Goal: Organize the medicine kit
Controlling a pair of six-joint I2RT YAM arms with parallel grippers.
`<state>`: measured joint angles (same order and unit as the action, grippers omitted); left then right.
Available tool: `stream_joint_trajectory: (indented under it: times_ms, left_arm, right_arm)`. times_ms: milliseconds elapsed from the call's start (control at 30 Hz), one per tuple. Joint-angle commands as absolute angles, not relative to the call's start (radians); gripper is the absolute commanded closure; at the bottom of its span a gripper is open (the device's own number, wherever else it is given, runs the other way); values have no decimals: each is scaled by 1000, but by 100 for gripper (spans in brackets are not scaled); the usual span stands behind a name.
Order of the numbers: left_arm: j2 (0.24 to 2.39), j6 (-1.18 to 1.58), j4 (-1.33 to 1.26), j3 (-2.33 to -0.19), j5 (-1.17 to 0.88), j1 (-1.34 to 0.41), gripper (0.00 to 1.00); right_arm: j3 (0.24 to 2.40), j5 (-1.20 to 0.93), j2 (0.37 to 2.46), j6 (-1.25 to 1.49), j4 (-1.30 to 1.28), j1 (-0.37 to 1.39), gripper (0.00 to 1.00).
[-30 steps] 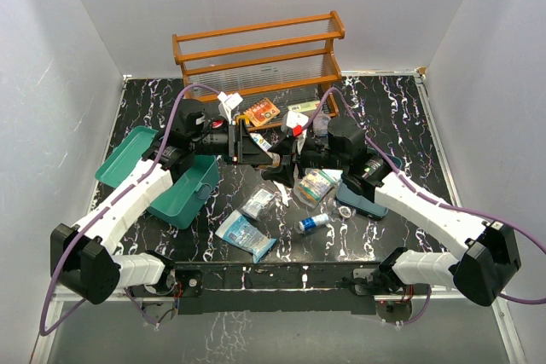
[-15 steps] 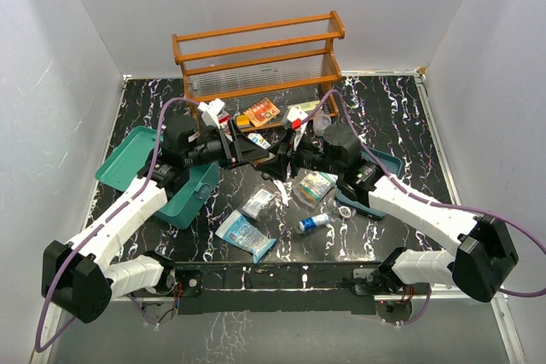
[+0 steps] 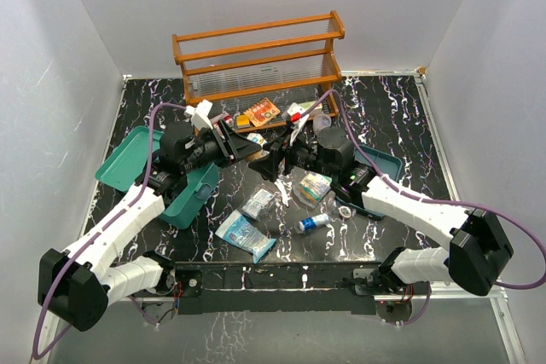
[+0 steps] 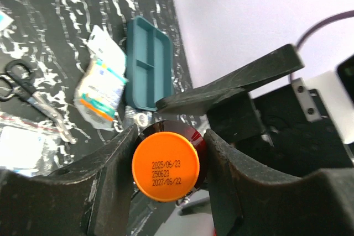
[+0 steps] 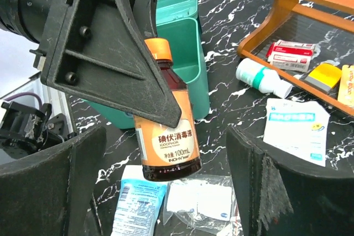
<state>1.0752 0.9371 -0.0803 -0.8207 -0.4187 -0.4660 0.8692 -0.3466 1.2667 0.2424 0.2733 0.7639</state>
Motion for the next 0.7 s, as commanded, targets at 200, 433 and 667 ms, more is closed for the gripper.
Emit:
stream_joint_trajectory:
  times_ms: [200, 433, 667]
  left_arm:
    - [1006, 696, 325, -1016, -219, -355, 67]
    - [939, 611, 549, -1016, -32, -190, 67]
    - [899, 656, 526, -889, 104, -155, 67]
  right_arm:
    - [808, -210, 1104, 282, 262, 763, 10]
    - [842, -40, 1102, 462, 62, 764, 11]
    - [821, -96, 1118, 551, 4, 764, 14]
